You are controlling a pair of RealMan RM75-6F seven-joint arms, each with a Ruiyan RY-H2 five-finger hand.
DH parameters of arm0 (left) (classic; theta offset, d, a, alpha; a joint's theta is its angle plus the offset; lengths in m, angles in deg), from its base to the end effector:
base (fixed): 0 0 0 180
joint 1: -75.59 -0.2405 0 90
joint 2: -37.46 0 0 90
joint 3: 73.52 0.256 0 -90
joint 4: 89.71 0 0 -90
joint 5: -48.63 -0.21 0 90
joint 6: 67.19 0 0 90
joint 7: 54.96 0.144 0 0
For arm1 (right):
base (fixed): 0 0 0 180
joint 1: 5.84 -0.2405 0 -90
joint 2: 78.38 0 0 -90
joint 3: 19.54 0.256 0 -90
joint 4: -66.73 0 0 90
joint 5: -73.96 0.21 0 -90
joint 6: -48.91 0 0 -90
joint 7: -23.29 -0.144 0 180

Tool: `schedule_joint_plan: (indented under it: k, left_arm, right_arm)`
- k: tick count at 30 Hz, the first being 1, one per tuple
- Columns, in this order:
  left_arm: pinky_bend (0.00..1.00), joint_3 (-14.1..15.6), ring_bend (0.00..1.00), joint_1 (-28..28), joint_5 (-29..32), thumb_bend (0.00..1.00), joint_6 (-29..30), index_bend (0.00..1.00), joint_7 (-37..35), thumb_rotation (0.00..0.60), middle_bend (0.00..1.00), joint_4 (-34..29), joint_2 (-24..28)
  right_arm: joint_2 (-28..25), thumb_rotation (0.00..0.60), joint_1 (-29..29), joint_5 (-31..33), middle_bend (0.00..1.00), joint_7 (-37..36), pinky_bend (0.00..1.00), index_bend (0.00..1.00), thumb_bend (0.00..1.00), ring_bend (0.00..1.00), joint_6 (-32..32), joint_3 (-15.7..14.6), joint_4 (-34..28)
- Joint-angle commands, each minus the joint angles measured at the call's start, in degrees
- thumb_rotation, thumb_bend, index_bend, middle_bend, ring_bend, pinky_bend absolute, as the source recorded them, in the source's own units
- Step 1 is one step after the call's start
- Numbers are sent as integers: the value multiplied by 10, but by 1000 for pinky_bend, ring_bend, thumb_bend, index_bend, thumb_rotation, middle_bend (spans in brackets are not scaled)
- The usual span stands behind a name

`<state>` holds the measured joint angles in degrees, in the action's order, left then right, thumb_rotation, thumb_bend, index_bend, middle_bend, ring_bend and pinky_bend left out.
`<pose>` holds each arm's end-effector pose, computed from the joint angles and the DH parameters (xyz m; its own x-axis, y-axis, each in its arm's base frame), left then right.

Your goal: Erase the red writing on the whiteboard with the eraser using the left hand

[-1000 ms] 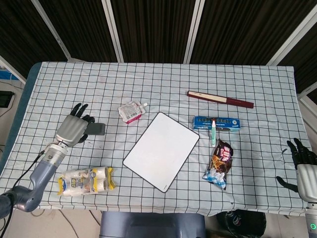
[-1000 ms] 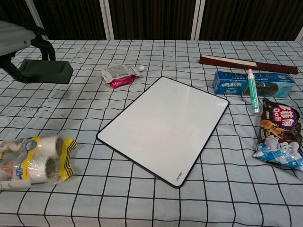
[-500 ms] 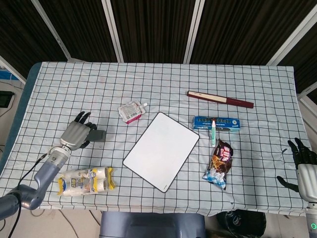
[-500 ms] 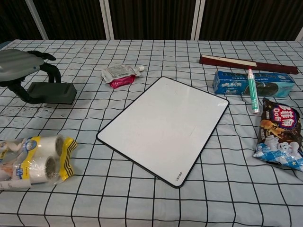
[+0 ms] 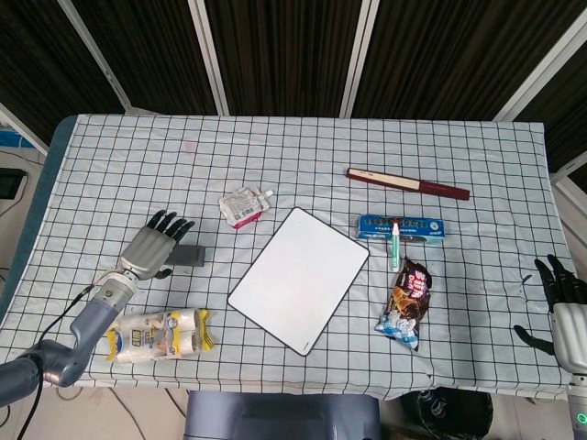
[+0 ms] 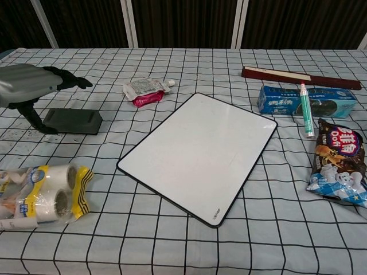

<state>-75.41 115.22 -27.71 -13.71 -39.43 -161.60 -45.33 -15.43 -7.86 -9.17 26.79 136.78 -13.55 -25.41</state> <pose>-0.2342 0.3516 0.0209 0.7247 0.1751 0.6665 0.6644 -0.4342 -0.6083 -0.3210 -0.1760 0.1832 0.4683 0.0769 0.8802 -0.8826 0.0879 0.4618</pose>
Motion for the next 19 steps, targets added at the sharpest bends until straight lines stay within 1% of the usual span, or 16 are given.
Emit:
schedule_joint_plan:
  k: [1,3,6,9,11,14,19]
  left_arm:
    - [47,-6,0,-18,-3,123,51,0,47,600,65,-90,58]
    - [47,-6,0,-34,-5,132,83,0,72,600,65,-139,87]
    - [47,-5,0,-70,-12,143,153,0,102,600,61,-227,139]
    - [48,11,0,-109,-29,143,209,0,132,600,56,-301,186]
    - [48,26,0,-133,-48,143,237,0,136,600,48,-333,211]
    - [48,48,0,-171,-81,142,280,0,121,600,28,-352,235]
    - [48,78,0,-228,-121,142,337,0,60,600,0,-325,247]
  right_arm:
    - [0,600,0,0,21,0,187,4,75,135,0,0,0]
    - [0,600,0,0,21,1,187,4,75,135,0,0,0]
    - [0,600,0,-1,21,1,187,4,75,135,1,0,0]
    - [0,600,0,-2,21,2,187,4,75,135,2,0,-1]
    - [1,600,0,-4,21,3,187,4,75,136,3,-1,-1]
    - [1,600,1,-7,21,3,187,4,75,135,5,-1,-2]
    - [1,600,1,-9,21,3,187,4,76,135,8,-2,-2]
